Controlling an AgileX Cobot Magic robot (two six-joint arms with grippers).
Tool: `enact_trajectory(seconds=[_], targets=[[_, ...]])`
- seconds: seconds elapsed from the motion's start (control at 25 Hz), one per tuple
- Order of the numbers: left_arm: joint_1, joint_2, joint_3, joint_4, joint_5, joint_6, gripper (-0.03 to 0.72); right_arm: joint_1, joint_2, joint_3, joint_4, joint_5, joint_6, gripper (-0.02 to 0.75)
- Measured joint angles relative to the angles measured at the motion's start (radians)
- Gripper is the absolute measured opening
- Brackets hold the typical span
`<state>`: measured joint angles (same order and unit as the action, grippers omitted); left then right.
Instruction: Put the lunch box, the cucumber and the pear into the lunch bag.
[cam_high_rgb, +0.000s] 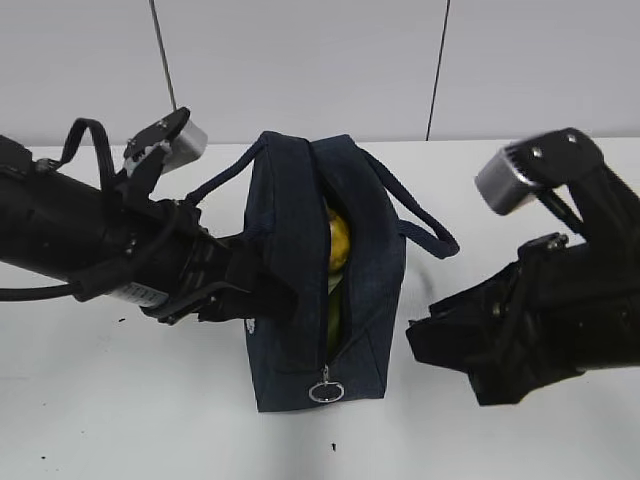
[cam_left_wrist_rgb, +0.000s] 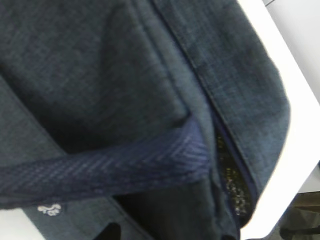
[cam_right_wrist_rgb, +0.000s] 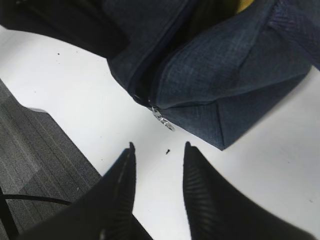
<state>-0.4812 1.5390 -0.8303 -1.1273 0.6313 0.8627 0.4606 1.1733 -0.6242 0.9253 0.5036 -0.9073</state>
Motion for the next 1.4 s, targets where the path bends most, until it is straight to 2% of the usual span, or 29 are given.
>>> enact_trajectory(seconds=[0.08, 0.2, 0.28, 0.36, 0.56, 0.76, 1.04, 1.4], targets=[[0.0, 0.003, -0.001, 0.002, -0.008, 0.0, 0.325, 0.0, 0.0, 0.046, 0.181, -0.024, -0.193, 0.26], [0.0, 0.003, -0.001, 0.003, -0.012, 0.0, 0.232, 0.0, 0.0, 0.109, 0.446, -0.045, -0.515, 0.259], [0.0, 0.003, -0.001, 0.003, -0.011, 0.0, 0.16, 0.0, 0.0, 0.171, 0.712, -0.056, -0.835, 0.254], [0.0, 0.003, -0.001, 0.003, -0.011, 0.0, 0.106, 0.0, 0.014, 0.197, 0.811, -0.049, -0.971, 0.251], [0.0, 0.003, -0.001, 0.003, -0.01, 0.0, 0.025, 0.0, 0.151, 0.208, 0.859, 0.102, -1.095, 0.251], [-0.001, 0.003, -0.001, 0.003, -0.01, 0.0, 0.007, 0.0, 0.326, 0.208, 0.861, 0.217, -1.217, 0.25], [-0.002, 0.003, -0.001, 0.004, -0.01, 0.0, 0.006, 0.0, 0.479, 0.148, 0.869, 0.228, -1.232, 0.25], [-0.002, 0.003, -0.001, 0.025, -0.01, 0.0, 0.006, 0.0, 0.496, 0.144, 0.871, 0.232, -1.23, 0.25]])
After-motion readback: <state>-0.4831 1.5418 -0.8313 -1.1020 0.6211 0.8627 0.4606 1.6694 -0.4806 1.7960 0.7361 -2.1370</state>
